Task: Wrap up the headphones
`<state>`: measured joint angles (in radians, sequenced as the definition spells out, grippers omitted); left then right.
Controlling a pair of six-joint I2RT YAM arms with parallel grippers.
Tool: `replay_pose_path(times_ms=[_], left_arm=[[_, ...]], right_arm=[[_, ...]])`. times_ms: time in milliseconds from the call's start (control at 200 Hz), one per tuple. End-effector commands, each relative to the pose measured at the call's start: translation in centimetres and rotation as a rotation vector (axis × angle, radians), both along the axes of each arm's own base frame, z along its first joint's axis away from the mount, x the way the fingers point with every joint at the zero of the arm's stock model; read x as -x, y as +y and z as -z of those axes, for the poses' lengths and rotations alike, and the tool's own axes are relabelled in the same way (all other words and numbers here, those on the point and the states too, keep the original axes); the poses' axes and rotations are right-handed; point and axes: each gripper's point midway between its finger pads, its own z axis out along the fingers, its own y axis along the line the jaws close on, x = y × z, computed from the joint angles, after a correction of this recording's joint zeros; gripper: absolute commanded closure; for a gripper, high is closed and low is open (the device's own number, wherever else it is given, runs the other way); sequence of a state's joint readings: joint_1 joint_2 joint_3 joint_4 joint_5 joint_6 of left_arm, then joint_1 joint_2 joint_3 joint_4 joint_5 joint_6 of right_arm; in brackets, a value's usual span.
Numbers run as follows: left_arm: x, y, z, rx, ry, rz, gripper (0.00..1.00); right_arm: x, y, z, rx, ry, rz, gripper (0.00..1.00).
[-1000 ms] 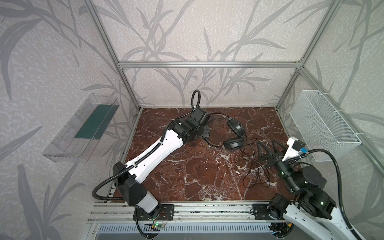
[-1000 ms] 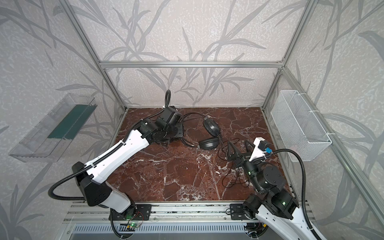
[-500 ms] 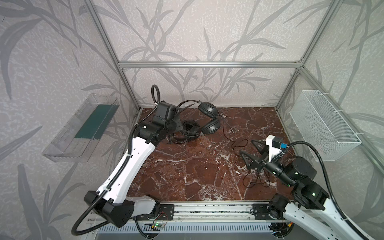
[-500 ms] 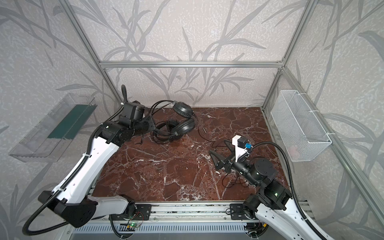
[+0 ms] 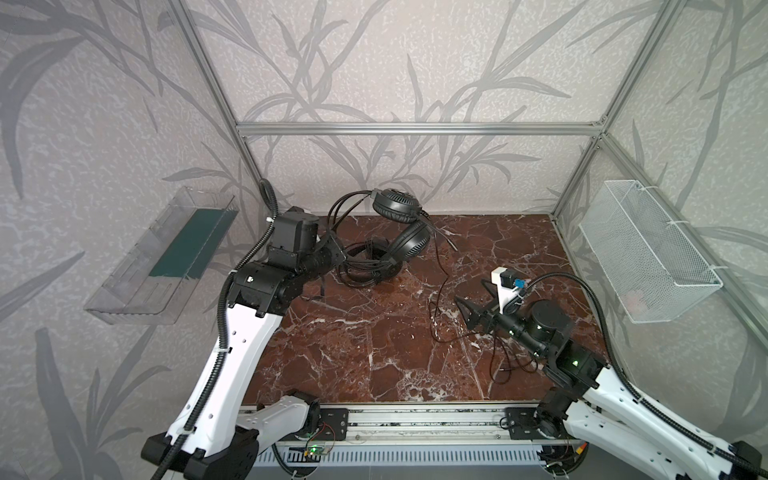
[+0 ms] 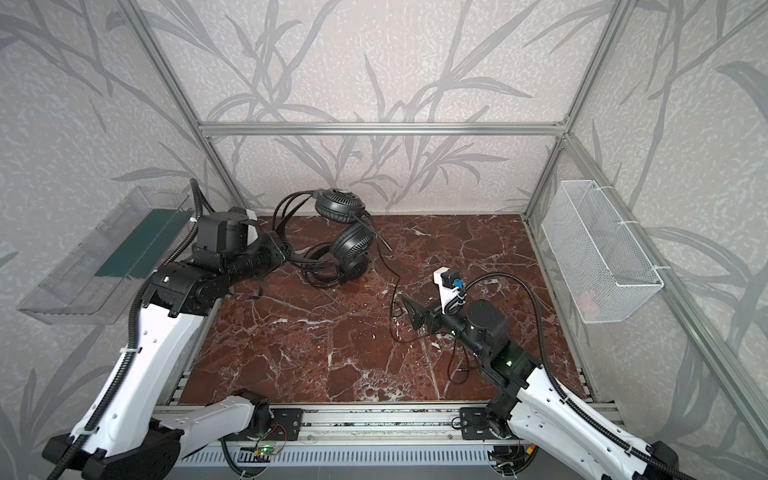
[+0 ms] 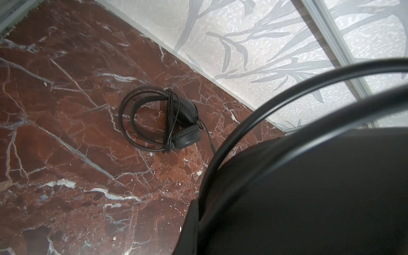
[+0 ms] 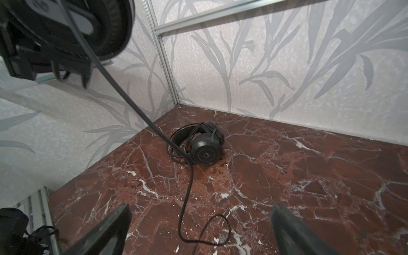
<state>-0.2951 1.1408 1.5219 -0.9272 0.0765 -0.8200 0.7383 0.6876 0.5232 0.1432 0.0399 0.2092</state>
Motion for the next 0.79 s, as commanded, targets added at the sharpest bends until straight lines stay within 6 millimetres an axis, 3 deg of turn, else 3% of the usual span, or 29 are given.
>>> replay_pose_path(times_ms=[0, 245, 450, 635, 790], left_arm=[[0.4, -0.6, -1.8, 0.118, 0.008, -0.005, 1.0], [0.7, 0.2, -1.1, 0.141, 0.065, -0.043, 1.0], [0.7, -0.3, -1.3, 0.166, 0.086, -0.026, 1.0], [0.8, -0.4, -1.8, 0.186, 0.087, -0.026, 1.0], [1.0, -0.6, -2.1, 0.205, 0.087, -0.021, 1.0]], right_arm=[[-0.4, -0.3, -2.7, -0.066, -0.127, 0.027, 0.01], [-0.5, 2.8, 0.2, -0.033, -0.054, -0.105, 0.0], [-3.4, 2.6, 2.3, 0.046, -0.063, 0.004, 0.04], [-4.7, 5.8, 6.1, 0.065, 0.041, -0.098, 0.24], [-7.4, 5.6, 8.5, 0.086, 0.062, 0.011, 0.32]])
